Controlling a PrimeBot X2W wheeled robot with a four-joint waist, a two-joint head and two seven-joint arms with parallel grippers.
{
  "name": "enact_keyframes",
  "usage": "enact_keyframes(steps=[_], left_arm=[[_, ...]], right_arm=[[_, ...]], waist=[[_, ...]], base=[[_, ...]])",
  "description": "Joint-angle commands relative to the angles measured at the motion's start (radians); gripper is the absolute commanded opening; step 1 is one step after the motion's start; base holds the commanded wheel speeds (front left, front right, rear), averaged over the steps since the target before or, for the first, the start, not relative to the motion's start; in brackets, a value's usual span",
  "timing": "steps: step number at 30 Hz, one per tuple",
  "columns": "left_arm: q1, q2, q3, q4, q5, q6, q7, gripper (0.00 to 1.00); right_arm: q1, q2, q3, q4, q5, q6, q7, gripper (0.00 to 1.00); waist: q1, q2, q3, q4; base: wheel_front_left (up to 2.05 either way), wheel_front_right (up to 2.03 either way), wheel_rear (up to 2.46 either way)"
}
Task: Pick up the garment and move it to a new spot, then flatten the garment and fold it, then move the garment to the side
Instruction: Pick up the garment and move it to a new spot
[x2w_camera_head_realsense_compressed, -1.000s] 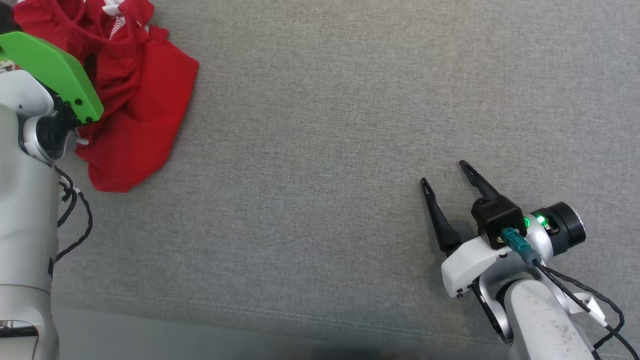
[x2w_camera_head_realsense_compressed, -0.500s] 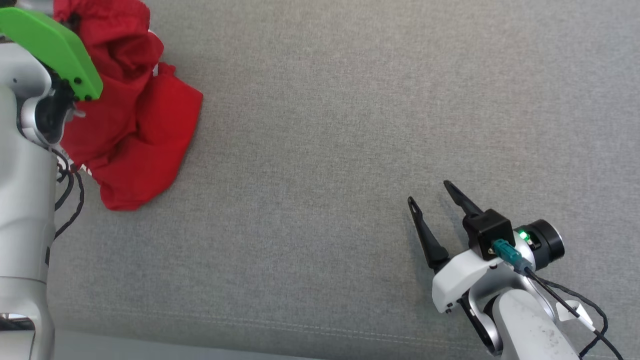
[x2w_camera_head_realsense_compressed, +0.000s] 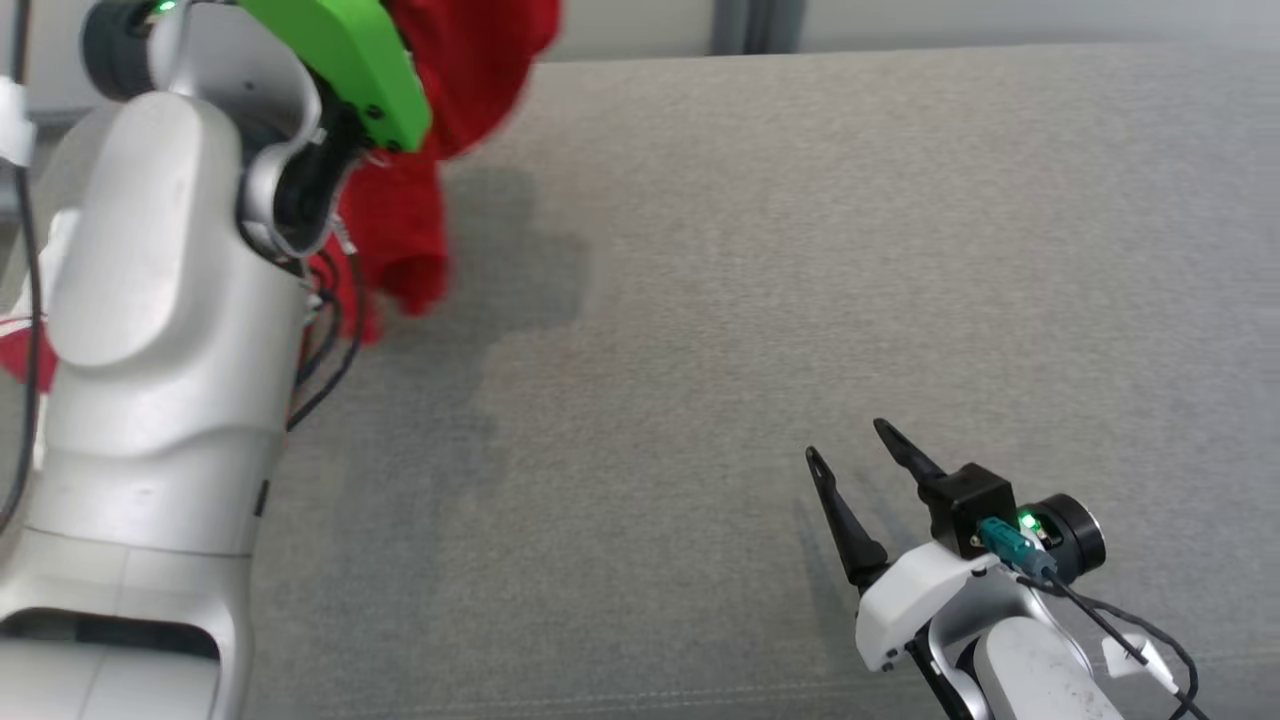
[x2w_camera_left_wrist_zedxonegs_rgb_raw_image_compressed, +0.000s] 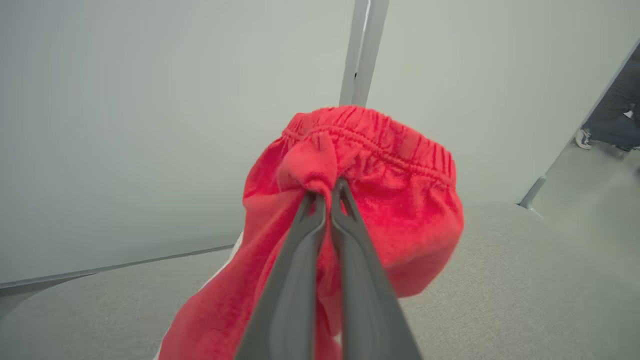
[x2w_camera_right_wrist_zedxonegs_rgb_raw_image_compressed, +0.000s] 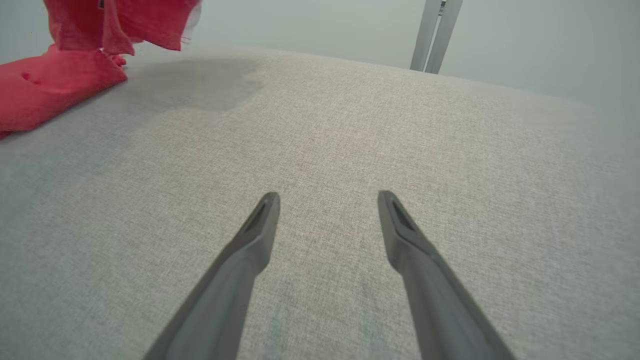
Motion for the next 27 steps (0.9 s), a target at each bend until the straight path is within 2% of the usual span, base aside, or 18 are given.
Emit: enact_keyframes(steps=[1,7,13,20,22,27], left_arm=[[0.021,-0.02,-0.011,-0.029,-0.015,-0.004,-0.013,0.0],[0.036,-0.085,-0.029,-0.102,-0.077,0.001,-0.061,0.0],[0.067,-0.106,-0.111,-0.142,-0.187,0.024,-0.143,0.0],[0.137,-0.104,-0.298,-0.148,-0.395,0.086,-0.299,0.0],[0.155,-0.104,-0.325,-0.121,-0.423,0.091,-0.344,0.0],[0.186,-0.102,-0.34,-0.024,-0.416,0.105,-0.421,0.0]], right_arm=[[0.014,-0.002,0.003,0.007,0.013,-0.001,-0.01,1.0],[0.018,-0.002,0.009,0.017,0.018,-0.001,-0.016,1.0],[0.011,-0.002,-0.005,0.014,0.016,-0.001,-0.023,1.0],[-0.011,-0.001,-0.018,0.012,0.021,-0.001,-0.034,1.0],[-0.018,-0.001,-0.016,0.014,0.026,-0.001,-0.037,1.0],[-0.032,-0.002,-0.022,0.02,0.031,-0.001,-0.046,1.0]], waist=[[0.0,-0.0001,-0.077,-0.125],[0.0,-0.0001,-0.072,-0.236],[0.0,-0.0001,-0.035,-0.3],[0.0,-0.0001,0.008,-0.29],[0.0,-0.0001,0.015,-0.278],[0.0,-0.0001,0.029,-0.243]], base=[[0.0,0.0,0.0],[0.0,0.0,0.0],[0.0,0.0,0.0],[0.0,0.0,0.0],[0.0,0.0,0.0],[0.0,0.0,0.0]])
